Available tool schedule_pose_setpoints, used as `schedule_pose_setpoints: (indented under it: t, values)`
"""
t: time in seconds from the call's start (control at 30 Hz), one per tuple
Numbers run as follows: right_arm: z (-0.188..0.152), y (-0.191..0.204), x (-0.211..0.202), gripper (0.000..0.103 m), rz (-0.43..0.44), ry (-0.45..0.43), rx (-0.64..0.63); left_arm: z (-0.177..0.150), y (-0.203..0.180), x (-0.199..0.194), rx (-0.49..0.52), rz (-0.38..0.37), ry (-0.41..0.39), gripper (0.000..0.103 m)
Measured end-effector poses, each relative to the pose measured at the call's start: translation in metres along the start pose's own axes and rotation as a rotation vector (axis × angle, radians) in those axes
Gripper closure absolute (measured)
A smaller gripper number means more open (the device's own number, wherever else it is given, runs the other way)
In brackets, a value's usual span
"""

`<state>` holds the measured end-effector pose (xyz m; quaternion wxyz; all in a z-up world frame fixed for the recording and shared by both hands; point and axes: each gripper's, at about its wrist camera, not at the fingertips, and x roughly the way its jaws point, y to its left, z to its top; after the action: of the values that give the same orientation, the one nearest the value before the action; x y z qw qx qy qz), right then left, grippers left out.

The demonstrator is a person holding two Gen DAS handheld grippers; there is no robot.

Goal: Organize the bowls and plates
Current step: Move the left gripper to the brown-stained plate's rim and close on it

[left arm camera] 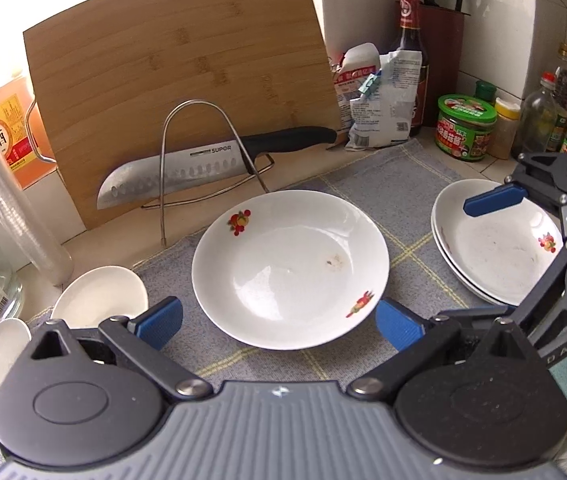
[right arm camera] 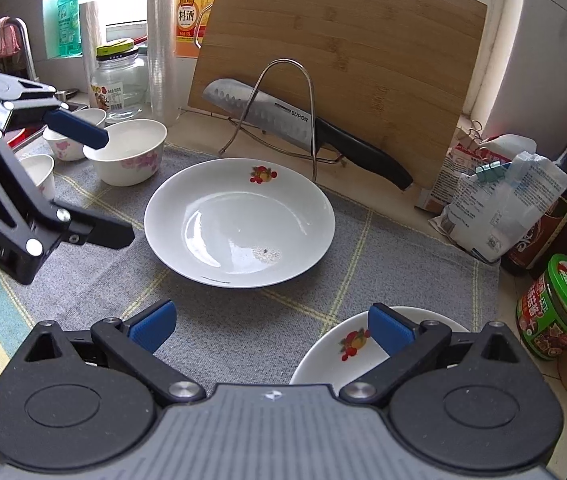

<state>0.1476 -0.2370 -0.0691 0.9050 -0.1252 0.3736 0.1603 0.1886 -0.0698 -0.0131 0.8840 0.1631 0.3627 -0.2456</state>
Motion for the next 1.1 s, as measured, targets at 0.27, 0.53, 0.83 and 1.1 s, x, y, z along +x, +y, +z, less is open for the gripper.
schedule_pose_setpoints:
  t: [0.27,0.53,0.83,1.1]
  values:
    - [0.014,0.007,0.04,0.0,0.029,0.058,-0.076,0.018,0.022,0.024,-0.043,-0.004,0.043,0.001]
    - [0.017,0.004,0.073,0.0,0.071,0.127,-0.081,0.034,0.037,0.053,-0.053,-0.04,0.068,0.001]
    - [0.016,0.002,0.1,0.0,0.114,0.167,-0.101,0.046,0.055,0.093,-0.073,-0.105,0.156,0.001]
    - [0.021,-0.004,0.109,0.0,0.168,0.182,-0.085,0.058,0.061,0.123,-0.068,-0.148,0.217,0.003]
